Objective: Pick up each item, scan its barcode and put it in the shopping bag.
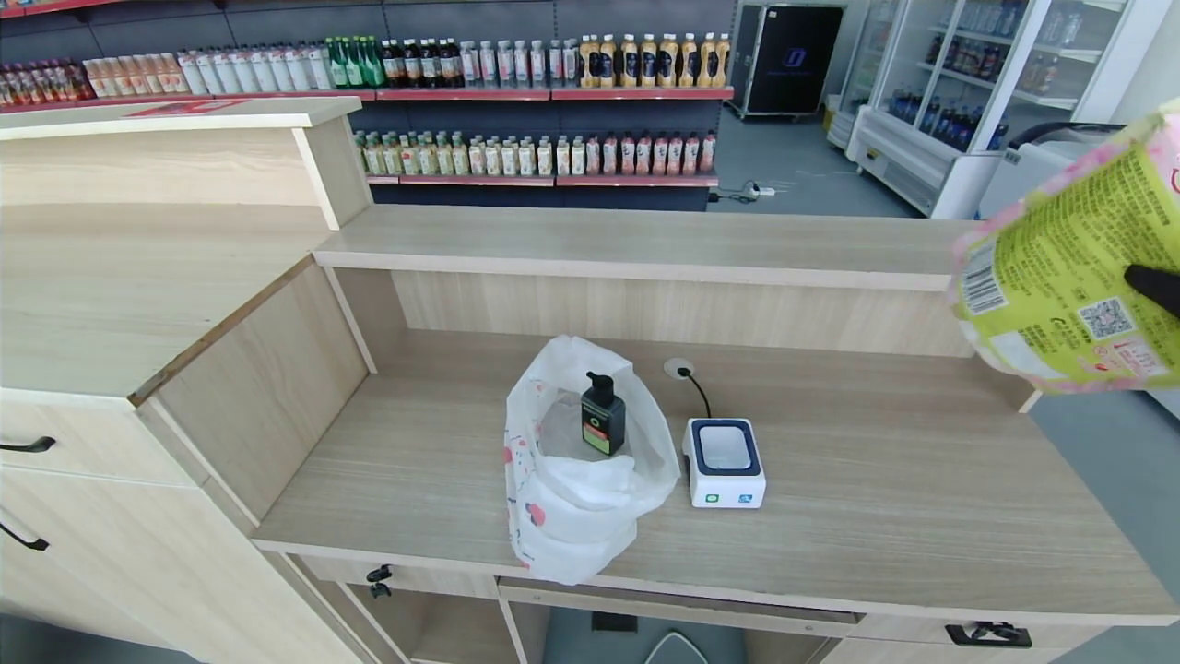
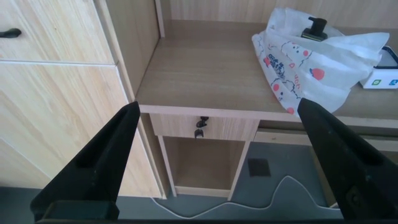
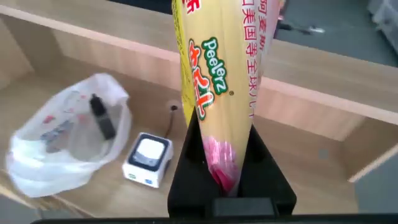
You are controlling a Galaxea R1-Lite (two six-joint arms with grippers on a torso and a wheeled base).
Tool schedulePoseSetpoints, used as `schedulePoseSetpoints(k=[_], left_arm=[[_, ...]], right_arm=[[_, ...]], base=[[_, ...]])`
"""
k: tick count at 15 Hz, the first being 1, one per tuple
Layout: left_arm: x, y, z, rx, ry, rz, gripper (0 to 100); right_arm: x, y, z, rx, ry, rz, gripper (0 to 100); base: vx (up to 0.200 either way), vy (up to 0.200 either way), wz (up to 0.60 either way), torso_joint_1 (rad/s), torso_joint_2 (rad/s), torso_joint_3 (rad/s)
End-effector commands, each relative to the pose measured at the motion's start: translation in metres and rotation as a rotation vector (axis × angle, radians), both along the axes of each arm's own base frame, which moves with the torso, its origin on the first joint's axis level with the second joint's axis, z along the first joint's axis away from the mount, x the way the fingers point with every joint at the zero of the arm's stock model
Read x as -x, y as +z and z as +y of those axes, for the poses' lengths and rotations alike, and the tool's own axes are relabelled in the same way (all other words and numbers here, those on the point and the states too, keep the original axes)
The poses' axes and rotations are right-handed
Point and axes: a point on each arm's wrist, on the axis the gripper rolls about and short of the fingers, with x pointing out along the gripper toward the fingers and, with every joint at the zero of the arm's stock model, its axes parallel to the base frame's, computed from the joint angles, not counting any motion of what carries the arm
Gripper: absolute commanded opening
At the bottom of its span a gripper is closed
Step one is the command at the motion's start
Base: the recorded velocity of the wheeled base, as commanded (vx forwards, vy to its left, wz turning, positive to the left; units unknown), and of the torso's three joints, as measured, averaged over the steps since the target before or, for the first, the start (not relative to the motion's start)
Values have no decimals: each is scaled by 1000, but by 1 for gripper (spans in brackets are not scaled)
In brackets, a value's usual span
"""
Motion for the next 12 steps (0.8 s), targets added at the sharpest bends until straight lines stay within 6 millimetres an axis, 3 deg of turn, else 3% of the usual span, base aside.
schedulePoseSetpoints(k=[1,4,10,12], left_arm=[[0,0,0,0,0,1,100],[0,0,0,0,0,1,100],[0,0,0,0,0,1,100],[0,0,0,0,0,1,100]], right_arm=[[-28,-33,-15,19,-218,82,0],[-36,-44,-17,22,-299,96,0],[-44,-57,-19,119,-294,155,0],[-46,-60,-10,160,-243,161,0]], base=[[0,0,0,0,0,0],[0,0,0,0,0,0],[0,0,0,0,0,0],[0,0,600,5,2,2]])
